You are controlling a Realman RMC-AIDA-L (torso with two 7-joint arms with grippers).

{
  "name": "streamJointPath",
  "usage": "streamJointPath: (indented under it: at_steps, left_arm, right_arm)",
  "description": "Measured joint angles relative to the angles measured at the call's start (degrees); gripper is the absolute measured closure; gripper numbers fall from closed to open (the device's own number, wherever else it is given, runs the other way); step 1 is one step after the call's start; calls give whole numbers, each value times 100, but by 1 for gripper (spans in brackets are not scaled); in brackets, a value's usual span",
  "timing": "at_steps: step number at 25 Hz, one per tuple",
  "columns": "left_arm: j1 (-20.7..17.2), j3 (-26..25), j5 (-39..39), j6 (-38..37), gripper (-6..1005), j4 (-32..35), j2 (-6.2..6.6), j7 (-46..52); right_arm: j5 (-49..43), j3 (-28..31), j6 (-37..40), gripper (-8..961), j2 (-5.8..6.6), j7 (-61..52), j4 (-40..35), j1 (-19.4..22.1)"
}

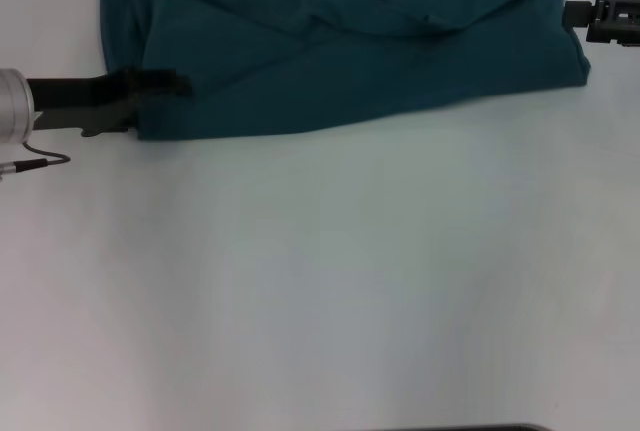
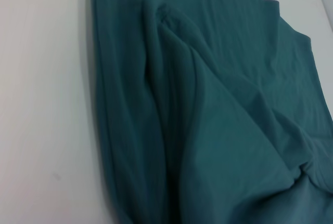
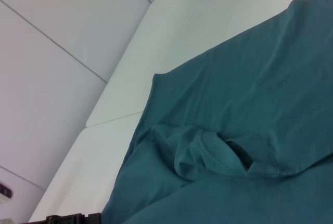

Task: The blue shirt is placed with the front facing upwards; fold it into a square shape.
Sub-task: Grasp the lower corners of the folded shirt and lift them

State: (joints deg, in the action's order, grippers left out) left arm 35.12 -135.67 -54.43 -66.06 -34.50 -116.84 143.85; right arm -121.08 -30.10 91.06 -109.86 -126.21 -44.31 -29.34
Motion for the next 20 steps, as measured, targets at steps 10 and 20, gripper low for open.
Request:
streamJointPath:
  at_steps: [10,20]
  left_arm:
    - [260,235,508,36,435,-82,-17,301]
    - [296,206,546,19,777,-105,-19,315]
  right_arm:
    - [29,19,23,29,28,2,-8,25]
    - [-13,-26,97,28,192,-7,-18,-17]
